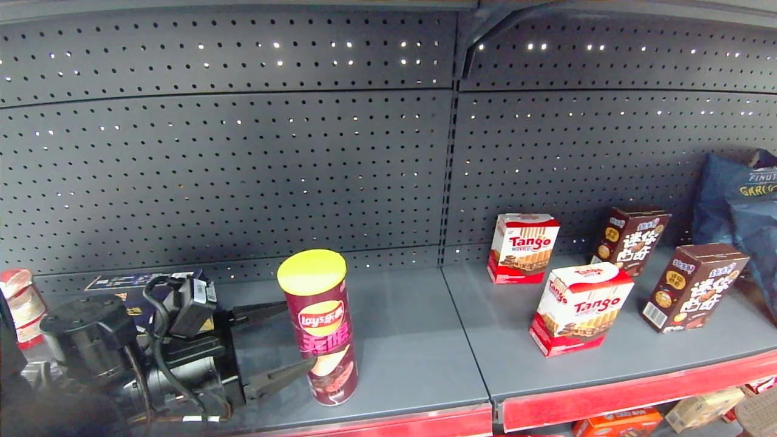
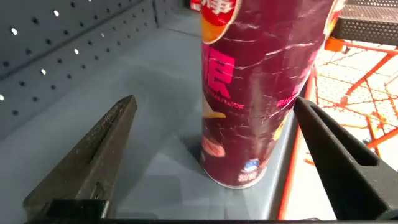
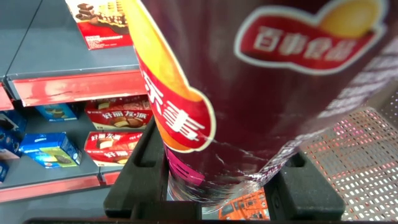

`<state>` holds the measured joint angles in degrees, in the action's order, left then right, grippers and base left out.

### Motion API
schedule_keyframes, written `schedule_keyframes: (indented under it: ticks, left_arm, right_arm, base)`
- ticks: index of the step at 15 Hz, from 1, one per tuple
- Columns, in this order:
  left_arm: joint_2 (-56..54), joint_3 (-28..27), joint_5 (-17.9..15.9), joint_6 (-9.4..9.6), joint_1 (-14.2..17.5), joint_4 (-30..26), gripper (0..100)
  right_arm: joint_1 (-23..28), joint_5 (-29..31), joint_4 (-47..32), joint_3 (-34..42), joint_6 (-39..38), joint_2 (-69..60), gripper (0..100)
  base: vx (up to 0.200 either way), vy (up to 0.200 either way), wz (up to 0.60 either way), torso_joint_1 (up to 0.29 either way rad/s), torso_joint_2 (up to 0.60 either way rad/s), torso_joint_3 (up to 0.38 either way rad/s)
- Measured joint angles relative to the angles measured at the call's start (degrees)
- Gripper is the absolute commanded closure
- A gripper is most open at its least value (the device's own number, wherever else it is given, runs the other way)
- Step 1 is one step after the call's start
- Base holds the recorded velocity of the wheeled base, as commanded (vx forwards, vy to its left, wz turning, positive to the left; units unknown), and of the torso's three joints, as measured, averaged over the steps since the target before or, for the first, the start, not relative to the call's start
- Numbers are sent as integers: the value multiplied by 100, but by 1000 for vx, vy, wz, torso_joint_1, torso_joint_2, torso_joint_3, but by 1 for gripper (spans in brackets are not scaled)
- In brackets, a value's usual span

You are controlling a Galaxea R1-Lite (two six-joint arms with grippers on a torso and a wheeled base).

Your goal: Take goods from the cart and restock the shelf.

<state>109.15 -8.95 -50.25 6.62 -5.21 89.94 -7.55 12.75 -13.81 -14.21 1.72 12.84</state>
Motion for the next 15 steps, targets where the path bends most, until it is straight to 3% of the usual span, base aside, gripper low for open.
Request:
schedule_keyframes:
  ticks: [8, 15]
  left_arm:
    - [121, -111, -13, 13, 44, -2, 0]
    - [-933, 286, -6, -35, 185, -2, 0]
  right_arm:
    - [0, 7, 0, 35, -9, -2, 100]
    - [-6, 7, 10, 44, 0, -2, 100]
  base:
    - [0, 0, 0, 0, 0, 0]
    - [0, 0, 0, 0, 0, 0]
